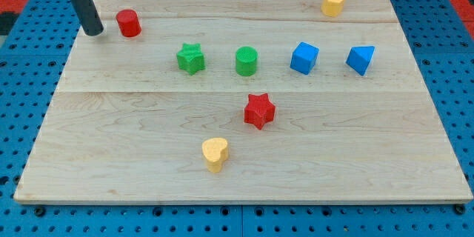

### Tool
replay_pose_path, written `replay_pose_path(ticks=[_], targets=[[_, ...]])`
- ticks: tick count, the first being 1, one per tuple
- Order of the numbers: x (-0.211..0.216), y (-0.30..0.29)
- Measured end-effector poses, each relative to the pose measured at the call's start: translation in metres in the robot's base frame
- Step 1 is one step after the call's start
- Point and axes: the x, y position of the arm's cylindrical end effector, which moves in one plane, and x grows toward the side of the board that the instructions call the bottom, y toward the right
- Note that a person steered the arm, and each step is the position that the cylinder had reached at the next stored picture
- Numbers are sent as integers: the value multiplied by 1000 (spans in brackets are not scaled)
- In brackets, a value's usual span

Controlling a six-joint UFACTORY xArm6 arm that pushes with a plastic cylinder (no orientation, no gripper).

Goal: Touch the green circle

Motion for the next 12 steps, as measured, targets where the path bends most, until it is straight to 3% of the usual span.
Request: replay_pose_path(ticks=[2, 3, 4, 6, 8, 11, 12], targets=[[-5, 4], [17, 23], [45, 44], [147, 139], [147, 256], [100, 268], [128, 295]])
